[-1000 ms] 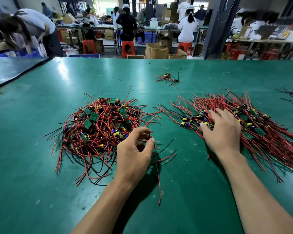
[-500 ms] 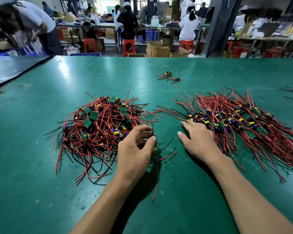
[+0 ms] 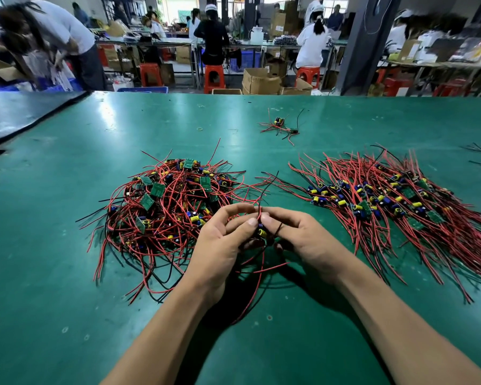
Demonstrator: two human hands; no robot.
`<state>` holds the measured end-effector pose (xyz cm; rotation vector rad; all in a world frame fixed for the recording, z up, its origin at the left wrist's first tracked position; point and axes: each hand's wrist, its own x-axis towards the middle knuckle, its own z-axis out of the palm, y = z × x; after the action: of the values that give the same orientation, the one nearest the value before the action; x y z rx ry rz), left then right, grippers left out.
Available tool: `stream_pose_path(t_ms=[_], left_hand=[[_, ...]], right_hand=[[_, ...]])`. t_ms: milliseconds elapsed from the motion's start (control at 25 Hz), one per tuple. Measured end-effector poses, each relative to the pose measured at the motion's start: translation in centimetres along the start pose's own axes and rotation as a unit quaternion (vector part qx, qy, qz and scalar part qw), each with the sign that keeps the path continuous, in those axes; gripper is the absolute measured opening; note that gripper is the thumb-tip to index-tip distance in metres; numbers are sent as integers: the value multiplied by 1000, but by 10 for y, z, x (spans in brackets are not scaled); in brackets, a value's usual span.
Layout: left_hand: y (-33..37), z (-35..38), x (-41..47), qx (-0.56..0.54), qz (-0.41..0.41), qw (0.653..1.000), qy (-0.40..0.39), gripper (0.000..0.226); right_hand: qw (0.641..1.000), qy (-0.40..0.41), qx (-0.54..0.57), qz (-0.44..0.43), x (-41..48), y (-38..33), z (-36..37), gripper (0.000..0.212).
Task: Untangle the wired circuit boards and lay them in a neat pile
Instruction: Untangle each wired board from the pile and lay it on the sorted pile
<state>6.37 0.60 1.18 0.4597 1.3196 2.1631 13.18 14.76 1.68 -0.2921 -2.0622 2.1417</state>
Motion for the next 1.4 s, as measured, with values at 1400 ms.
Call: stream_pose_path(t_ms=[1400], left_hand=[[-6, 4, -3, 192, 44, 980, 2, 23]], right_hand=[[996, 23, 60, 55, -9, -13, 3, 11]])
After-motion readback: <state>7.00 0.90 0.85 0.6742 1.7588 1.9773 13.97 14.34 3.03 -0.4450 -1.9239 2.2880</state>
